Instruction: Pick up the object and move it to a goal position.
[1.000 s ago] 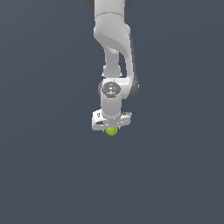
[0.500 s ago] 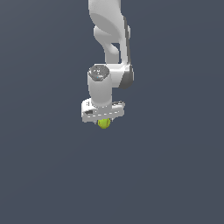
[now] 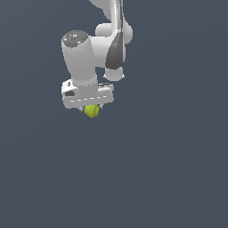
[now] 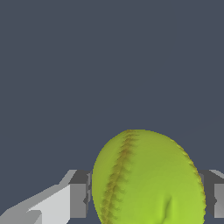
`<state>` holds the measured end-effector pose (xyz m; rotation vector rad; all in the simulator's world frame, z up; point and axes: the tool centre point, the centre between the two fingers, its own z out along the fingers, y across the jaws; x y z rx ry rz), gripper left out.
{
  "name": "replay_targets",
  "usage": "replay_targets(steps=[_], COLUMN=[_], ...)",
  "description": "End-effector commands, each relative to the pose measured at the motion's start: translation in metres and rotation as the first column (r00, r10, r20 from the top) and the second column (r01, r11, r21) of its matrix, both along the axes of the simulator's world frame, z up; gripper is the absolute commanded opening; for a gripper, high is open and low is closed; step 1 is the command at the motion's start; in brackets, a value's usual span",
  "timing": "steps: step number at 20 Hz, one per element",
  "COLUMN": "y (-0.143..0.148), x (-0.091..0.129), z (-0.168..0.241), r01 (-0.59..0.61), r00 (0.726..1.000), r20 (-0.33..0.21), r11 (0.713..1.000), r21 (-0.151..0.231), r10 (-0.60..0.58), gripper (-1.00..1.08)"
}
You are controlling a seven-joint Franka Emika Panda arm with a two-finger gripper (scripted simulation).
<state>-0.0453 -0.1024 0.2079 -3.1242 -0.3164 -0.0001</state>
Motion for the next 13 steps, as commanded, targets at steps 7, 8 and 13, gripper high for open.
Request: replay_targets(steps=[7,8,13], y=[-0.032,-0.034,-0.038], x=[-0.007,-0.007,-0.007], z=[0.051,0.054,0.06], r01=[-0.001,-0.001,-0.001], r00=[1.0,1.0,1.0], r20=[0.0,0.0,0.0], r11=[1.0,1.0,1.0], r21=[0.0,0.0,-0.001], r10=[0.001,0.001,0.001], gripper=[-1.0,-1.0,-1.0])
